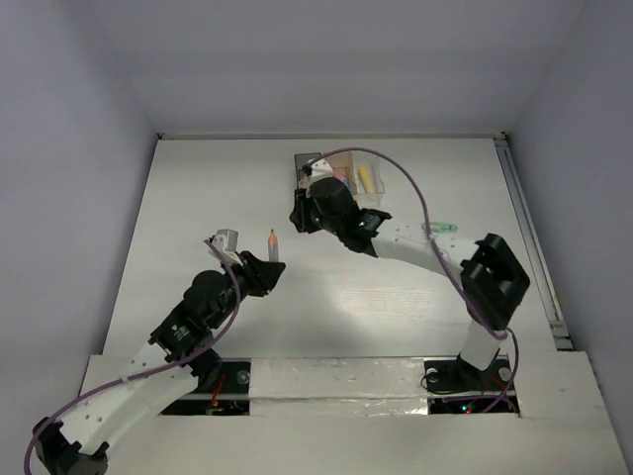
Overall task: Sort the stationery into containers
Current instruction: Pick up the pen cap from the center of the board, then close the pen cap on the pen.
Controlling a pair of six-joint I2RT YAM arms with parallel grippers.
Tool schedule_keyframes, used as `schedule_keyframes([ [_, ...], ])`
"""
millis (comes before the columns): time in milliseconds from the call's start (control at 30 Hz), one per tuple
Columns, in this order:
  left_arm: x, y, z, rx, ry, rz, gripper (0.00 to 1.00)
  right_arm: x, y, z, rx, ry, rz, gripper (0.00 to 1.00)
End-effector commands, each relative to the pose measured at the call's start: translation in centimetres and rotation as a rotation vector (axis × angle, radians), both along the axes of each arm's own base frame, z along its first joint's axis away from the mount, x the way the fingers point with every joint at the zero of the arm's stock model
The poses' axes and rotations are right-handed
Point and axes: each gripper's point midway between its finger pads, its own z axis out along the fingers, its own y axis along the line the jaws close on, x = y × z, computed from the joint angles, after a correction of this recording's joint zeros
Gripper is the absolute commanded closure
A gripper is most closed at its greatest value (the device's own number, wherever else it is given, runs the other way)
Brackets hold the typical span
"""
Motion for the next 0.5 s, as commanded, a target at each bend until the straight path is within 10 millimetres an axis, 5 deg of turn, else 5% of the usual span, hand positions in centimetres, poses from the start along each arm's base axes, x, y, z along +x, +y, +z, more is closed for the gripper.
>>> schedule_keyframes([
  [0, 0.8, -1.3, 0.9, -0.073, -0.044, -0.025, 1.00, 1.0, -1.8, 5.3, 0.147, -0.079, -0.078, 0.95],
  [200, 1.4, -2.3, -1.3, -0.053, -0.042, -0.042, 1.00, 0.7, -3.9, 8.3, 0.288, -0.095, -0.132, 0.95],
  [467, 1.5, -3.4, -2.8, -0.015, -0.055, -0.066, 1.00, -0.5, -1.7, 8.5, 0.434, -0.015, -0.049, 0.94],
])
